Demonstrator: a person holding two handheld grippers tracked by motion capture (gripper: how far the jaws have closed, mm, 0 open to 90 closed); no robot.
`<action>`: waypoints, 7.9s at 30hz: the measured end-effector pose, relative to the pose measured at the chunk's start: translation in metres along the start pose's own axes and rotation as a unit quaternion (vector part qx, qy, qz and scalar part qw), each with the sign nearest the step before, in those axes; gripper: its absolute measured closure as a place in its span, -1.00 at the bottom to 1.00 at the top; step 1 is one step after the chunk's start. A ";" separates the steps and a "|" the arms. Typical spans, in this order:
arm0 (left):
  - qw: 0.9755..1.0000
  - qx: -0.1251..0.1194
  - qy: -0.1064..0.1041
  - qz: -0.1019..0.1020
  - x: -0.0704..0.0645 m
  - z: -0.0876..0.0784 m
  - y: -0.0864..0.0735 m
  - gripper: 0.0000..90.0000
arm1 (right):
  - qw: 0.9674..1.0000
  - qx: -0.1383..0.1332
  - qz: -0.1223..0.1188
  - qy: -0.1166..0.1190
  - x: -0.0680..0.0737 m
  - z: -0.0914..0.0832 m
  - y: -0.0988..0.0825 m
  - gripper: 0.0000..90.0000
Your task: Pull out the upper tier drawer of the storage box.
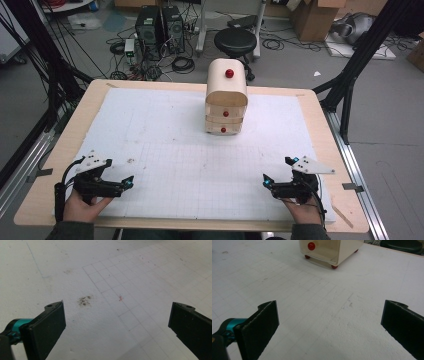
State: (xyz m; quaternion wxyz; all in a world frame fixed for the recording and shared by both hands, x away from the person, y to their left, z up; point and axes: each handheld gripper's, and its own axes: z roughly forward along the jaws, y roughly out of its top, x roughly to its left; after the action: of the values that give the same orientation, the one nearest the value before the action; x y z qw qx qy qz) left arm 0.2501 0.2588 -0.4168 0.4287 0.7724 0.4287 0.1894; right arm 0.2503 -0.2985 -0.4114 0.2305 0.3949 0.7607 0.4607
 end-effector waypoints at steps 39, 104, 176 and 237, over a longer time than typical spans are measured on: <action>1.000 -0.002 0.002 -0.005 0.000 -0.002 -0.003 -0.96 | 1.000 -0.007 -0.002 0.002 0.020 0.015 0.023 -0.99; 1.000 -0.012 -0.004 -0.010 0.005 -0.004 -0.001 -0.96 | 0.985 -0.112 0.039 -0.127 0.084 0.121 0.108 -0.44; 1.000 -0.016 -0.008 -0.009 0.004 -0.004 -0.001 -0.96 | 0.981 -0.090 0.045 -0.165 0.083 0.138 0.113 0.61; 1.000 -0.018 -0.011 -0.009 0.002 -0.004 0.000 -0.96 | 0.986 -0.099 0.034 -0.134 0.105 0.098 0.088 0.61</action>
State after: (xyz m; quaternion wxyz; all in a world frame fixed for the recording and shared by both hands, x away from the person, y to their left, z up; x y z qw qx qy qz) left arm 0.2488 0.2628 -0.4146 0.4490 0.7627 0.4272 0.1848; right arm 0.2939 -0.1390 -0.3782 0.3522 0.4536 0.6601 0.4843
